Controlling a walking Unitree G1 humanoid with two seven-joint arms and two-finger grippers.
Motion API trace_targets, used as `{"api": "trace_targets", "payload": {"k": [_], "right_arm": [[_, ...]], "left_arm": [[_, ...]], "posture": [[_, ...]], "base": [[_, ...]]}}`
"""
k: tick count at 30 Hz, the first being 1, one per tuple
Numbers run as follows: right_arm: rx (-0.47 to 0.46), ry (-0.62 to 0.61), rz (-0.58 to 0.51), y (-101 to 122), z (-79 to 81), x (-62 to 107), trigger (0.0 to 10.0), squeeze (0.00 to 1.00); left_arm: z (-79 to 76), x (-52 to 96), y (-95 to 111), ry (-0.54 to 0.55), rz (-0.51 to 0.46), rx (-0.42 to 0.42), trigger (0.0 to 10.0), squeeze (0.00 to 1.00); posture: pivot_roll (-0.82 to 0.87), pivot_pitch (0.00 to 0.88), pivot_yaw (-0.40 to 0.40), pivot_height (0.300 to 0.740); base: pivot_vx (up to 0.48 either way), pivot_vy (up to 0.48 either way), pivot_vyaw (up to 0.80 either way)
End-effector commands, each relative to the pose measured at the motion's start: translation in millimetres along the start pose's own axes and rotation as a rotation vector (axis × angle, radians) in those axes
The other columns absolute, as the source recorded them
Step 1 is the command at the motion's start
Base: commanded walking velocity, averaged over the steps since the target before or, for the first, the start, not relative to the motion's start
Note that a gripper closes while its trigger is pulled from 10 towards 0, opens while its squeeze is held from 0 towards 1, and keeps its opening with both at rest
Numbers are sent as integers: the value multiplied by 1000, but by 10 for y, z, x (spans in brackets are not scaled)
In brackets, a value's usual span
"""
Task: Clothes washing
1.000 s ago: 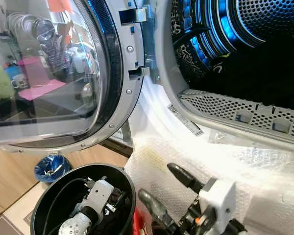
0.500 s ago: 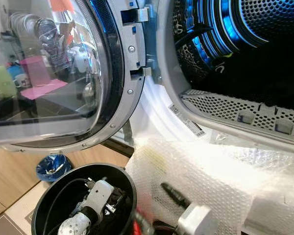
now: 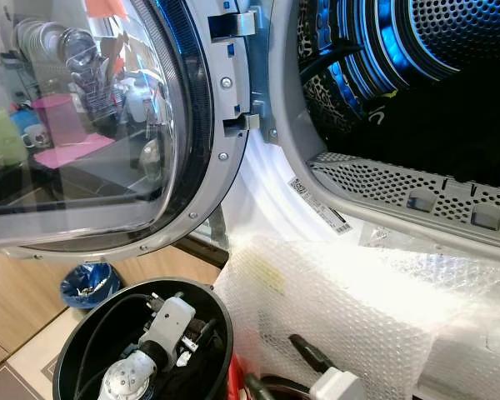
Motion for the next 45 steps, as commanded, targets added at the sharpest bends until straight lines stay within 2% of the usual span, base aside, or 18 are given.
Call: {"api": "trace_targets", "payload": {"k": [1, 8, 10, 13, 15, 18, 20, 22, 23, 24, 25, 27, 30, 32, 33, 37, 41, 45], "right_arm": [[-5, 7, -5, -20, 18, 8, 10000, 0], [-10, -37, 19, -139, -72, 90, 10000, 0], [-17, -38, 27, -174, -81, 105, 10000, 0], [-21, -40, 38, -212, -96, 115, 10000, 0], [-19, -38, 38, -223, -106, 111, 10000, 0], [-20, -42, 42, -236, -124, 120, 10000, 0], [-20, -42, 42, -236, -124, 120, 10000, 0], [-22, -46, 39, -240, -137, 120, 10000, 0], [-22, -46, 39, -242, -138, 120, 10000, 0], [-21, -45, 38, -243, -138, 120, 10000, 0], [-20, -44, 38, -243, -136, 118, 10000, 0], [-21, -41, 36, -240, -128, 110, 10000, 0], [-15, -29, 40, -248, -119, 106, 10000, 0], [-12, -24, 44, -259, -123, 106, 10000, 0], [-11, -23, 44, -258, -126, 104, 10000, 0], [-6, -11, 49, -261, -125, 99, 10000, 0], [-9, -16, 47, -258, -137, 98, 10000, 0], [-13, -10, 53, -271, -128, 102, 10000, 0]], "left_arm": [[114, 62, -43, 40, 20, 2, 10000, 0], [693, 300, -87, 351, 69, 224, 10000, 0], [743, 313, -111, 366, 94, 231, 10000, 0], [658, 334, -334, 281, 307, 317, 10000, 0], [562, 383, -426, 167, 434, 221, 10000, 0], [564, 306, -269, 58, 382, 68, 10000, 0], [564, 306, -269, 58, 382, 68, 10000, 0], [443, 211, -125, -86, 327, 56, 10000, 0], [403, 208, -114, -115, 322, 68, 10000, 180], [379, 210, -107, -135, 323, 68, 10000, 180], [334, 218, -87, -172, 307, 82, 10000, 1000], [273, 236, -32, -213, 253, 146, 10000, 1000], [295, 224, -67, -137, 286, 343, 10000, 1000], [212, 210, -53, -175, 301, 537, 10000, 1000], [166, 213, -31, -218, 302, 560, 10000, 1000], [41, 242, -18, -334, 353, 578, 10000, 1000], [129, 199, 13, -278, 334, 557, 10000, 1000], [200, 200, -103, -216, 470, 522, 10000, 1000]], "posture": [[57, 0, 124, 740], [100, 0, 114, 740], [106, 0, 112, 740], [113, 0, 111, 740], [114, 0, 109, 740], [119, 0, 103, 740], [119, 0, 103, 740], [119, 0, 105, 740], [116, 0, 106, 740], [116, 0, 106, 740], [116, 0, 106, 740], [116, 0, 106, 740], [119, 0, 102, 740], [119, 0, 102, 740], [120, 0, 100, 740], [119, 0, 101, 740], [117, 0, 102, 740], [117, 0, 102, 740]], "base": [[0, 0, 0], [0, 0, 0], [0, 0, 0], [0, 0, 0], [0, 0, 0], [0, 0, 0], [0, 0, 0], [0, 0, 0], [0, 0, 0], [0, 0, 0], [0, 0, 0], [0, 0, 0], [0, 0, 0], [0, 0, 0], [0, 0, 0], [0, 0, 0], [0, 0, 0], [0, 0, 0]]}}
Point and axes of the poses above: a point about 5 cm out from each wrist's last joint towards the gripper, its own x axis pointing back from the gripper into the wrist, its own y axis along the axis of the wrist's last joint, z = x × y, the point moved 1 cm from there along -x, pointing out of the wrist towards the gripper, and after that the axes turned 4 degrees about -x, right-handed, at the moved point
